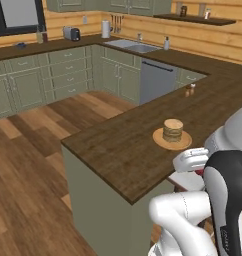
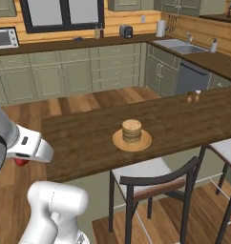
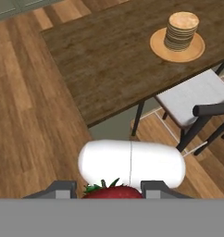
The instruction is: Take the strawberry from the fridge and place it on top of the pancake, located on the dining counter.
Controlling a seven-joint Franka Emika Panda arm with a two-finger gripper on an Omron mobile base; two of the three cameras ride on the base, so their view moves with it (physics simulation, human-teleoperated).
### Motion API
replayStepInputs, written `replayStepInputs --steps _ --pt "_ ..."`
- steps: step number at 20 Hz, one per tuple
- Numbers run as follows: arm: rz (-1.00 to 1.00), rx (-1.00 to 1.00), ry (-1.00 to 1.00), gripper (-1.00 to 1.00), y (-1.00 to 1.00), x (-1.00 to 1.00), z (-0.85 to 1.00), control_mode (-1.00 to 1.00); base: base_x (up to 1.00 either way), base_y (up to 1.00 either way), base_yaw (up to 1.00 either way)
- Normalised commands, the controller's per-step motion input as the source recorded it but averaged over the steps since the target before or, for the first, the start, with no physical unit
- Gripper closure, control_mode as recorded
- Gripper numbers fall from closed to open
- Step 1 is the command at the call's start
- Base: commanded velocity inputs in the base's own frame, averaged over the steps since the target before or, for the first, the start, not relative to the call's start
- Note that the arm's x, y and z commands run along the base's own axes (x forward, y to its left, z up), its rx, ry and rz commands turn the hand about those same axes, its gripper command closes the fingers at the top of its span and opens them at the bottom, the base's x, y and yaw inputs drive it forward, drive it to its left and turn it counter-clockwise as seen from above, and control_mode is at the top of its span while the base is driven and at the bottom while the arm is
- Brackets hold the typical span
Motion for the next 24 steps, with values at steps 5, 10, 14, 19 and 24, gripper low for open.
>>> replayStepInputs --steps 5,10,14,19,24 --pt "0.00 0.00 0.00 1.00 0.00 0.00 0.00 1.00 0.14 -0.45 0.00" --pt "-0.02 0.13 0.10 1.00 -0.42 0.91 0.06 -1.00 0.00 0.00 0.00" --pt "-0.08 0.16 0.10 1.00 -0.66 1.00 0.14 -1.00 0.00 0.00 0.00" --pt "-0.24 0.03 0.08 1.00 -0.59 1.00 0.00 -1.00 0.00 0.00 0.00" --pt "-0.33 0.00 0.04 1.00 -0.67 0.99 -0.05 -1.00 0.00 0.00 0.00"
